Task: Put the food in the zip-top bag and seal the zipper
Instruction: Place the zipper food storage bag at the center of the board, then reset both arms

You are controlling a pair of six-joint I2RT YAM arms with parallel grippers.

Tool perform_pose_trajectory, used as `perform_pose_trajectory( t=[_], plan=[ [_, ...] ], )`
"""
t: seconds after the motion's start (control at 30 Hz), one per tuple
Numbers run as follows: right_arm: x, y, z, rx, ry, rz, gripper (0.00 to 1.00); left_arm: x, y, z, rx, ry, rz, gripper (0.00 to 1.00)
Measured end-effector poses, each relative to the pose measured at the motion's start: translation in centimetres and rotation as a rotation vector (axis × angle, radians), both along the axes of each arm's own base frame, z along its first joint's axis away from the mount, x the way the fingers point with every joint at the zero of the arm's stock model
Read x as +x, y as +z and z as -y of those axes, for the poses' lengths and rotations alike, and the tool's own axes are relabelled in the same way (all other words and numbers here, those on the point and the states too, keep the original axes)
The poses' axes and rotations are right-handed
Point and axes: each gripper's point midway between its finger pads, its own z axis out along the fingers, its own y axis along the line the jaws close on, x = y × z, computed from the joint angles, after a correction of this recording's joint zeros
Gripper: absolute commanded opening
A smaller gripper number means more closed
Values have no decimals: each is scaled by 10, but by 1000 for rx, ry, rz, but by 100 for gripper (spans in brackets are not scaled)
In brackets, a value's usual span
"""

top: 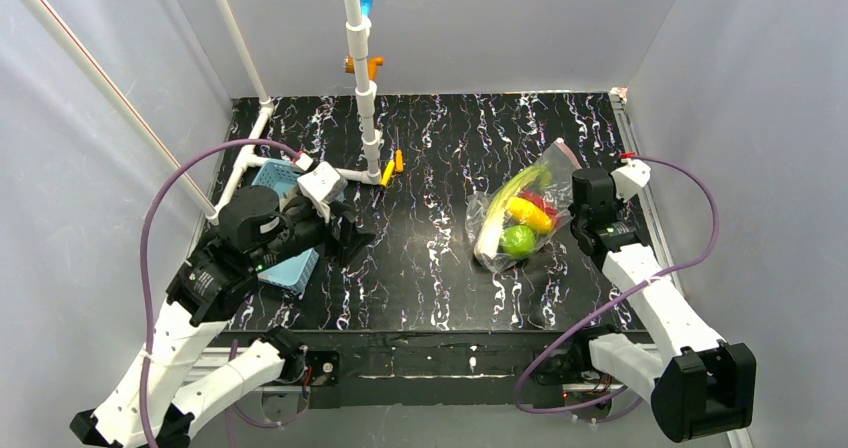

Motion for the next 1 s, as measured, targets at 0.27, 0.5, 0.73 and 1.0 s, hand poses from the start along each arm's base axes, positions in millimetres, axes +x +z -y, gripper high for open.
perform_pose_trajectory(
  t=[0.27,0.5,0.73,1.0],
  plan=[
    [-17,10,12,21,-44,20,93,13,5,-32,20,184,78,81],
    [-38,52,16,18,-19,85,98,11,28,-73,-33,373,188,91],
    [-61,146,-3,86,151,324,98,-4,70,-97,-144,444,295,96],
    [-112,242,-11,125,274,596,98,-38,123,-121,-320,457,415,98]
  ],
)
